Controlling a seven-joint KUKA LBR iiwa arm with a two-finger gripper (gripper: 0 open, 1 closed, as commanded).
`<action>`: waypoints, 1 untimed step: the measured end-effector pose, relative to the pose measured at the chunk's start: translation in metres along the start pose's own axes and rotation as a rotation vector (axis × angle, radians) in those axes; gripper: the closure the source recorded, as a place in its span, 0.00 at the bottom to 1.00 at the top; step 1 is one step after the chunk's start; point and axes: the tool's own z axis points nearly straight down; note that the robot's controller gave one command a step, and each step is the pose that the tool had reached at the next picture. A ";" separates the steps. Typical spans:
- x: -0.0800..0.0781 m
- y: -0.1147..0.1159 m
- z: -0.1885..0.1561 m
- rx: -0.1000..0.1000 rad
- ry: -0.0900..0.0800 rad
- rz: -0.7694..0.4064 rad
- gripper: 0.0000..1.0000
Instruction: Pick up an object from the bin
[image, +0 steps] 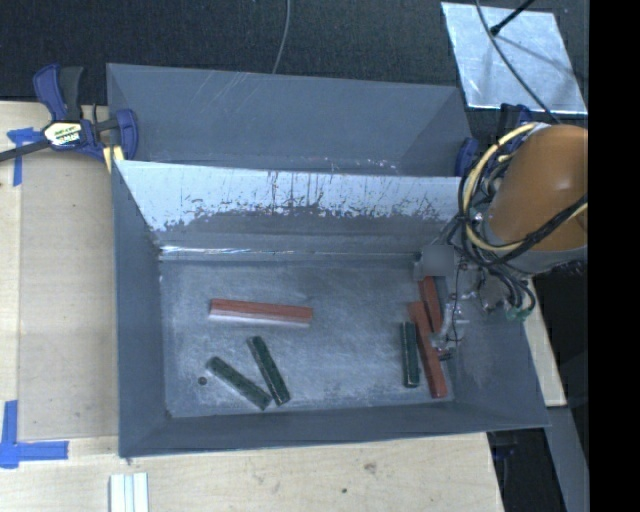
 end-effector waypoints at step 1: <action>-0.027 -0.029 0.044 0.003 -0.011 -0.188 0.00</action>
Offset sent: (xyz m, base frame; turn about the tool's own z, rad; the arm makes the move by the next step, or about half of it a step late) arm 0.0129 -0.0493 -0.0873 -0.3276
